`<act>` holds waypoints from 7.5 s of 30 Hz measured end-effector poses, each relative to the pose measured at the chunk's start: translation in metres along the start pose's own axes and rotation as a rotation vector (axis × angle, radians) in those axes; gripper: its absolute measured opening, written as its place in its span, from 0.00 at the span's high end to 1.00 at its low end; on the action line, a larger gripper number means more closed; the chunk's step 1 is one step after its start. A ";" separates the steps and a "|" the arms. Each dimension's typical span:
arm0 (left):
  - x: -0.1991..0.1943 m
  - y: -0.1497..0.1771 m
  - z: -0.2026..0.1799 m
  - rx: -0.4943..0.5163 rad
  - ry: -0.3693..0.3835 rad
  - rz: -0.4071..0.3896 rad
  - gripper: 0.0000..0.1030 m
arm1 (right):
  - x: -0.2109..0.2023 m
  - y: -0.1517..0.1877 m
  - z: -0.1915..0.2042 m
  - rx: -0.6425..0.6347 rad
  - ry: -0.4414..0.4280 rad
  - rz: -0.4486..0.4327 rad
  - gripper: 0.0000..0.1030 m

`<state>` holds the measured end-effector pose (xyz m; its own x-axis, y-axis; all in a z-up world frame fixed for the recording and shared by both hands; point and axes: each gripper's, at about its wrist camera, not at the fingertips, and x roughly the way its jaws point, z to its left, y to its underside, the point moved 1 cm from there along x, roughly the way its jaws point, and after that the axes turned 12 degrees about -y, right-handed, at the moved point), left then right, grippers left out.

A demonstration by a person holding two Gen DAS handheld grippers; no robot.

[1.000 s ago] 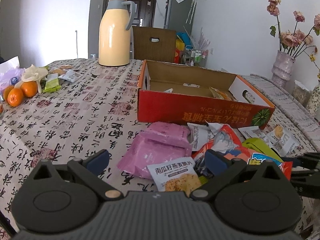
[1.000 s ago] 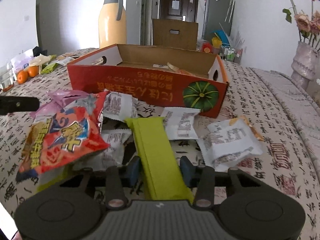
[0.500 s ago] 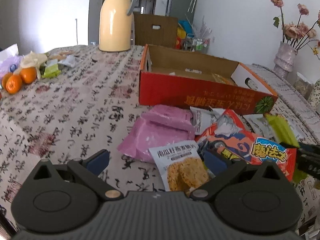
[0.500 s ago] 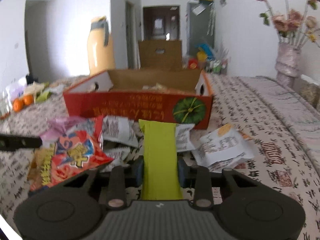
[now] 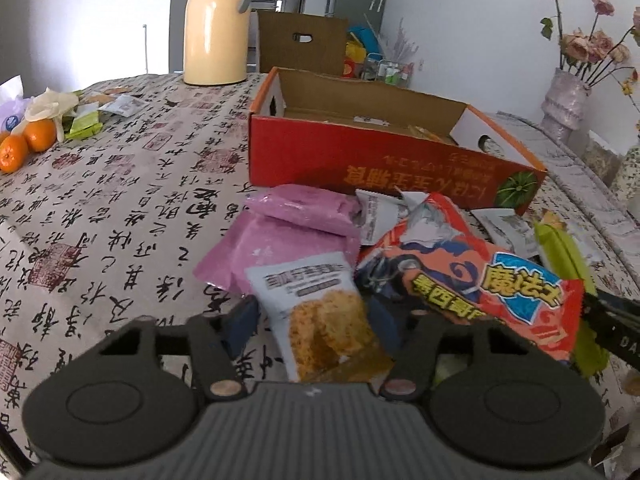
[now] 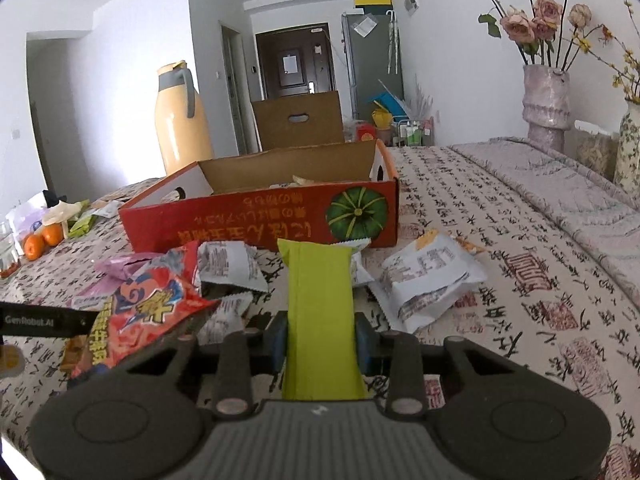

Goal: Organize snacks
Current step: 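Grasp the yellow-green bar with the right tool while the left tool grasps the oat-crisp packet, then carry both held packets up and over the cardboard box, then open both tools to drop the packets into the box, then lift both open tools out of the box back toward the snack pile, then grasp a white wrapped packet with the right tool while the left tool grasps the pink packet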

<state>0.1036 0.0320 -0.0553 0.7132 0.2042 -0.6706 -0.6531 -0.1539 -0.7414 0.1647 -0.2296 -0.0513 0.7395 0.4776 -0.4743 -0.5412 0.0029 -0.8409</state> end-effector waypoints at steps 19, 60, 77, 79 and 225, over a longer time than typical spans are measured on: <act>-0.026 0.003 0.002 0.037 0.034 -0.061 0.85 | -0.013 0.010 0.001 0.025 -0.013 -0.018 0.68; -0.028 -0.124 -0.032 0.030 0.051 -0.335 0.87 | 0.045 -0.105 -0.002 -0.056 -0.004 -0.206 0.68; 0.055 -0.166 -0.057 0.011 -0.025 -0.282 0.87 | 0.144 -0.155 -0.022 -0.028 0.016 -0.160 0.68; 0.063 -0.165 -0.055 0.004 -0.027 -0.276 0.87 | 0.149 -0.151 -0.026 -0.028 0.016 -0.158 0.68; 0.023 -0.036 0.010 -0.060 -0.083 -0.168 0.00 | 0.026 -0.024 -0.053 -0.041 0.082 -0.013 0.79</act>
<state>0.1408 0.0522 -0.0439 0.7855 0.3108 -0.5351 -0.5089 -0.1676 -0.8443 0.2186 -0.2636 -0.0573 0.7773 0.4044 -0.4819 -0.5160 -0.0283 -0.8561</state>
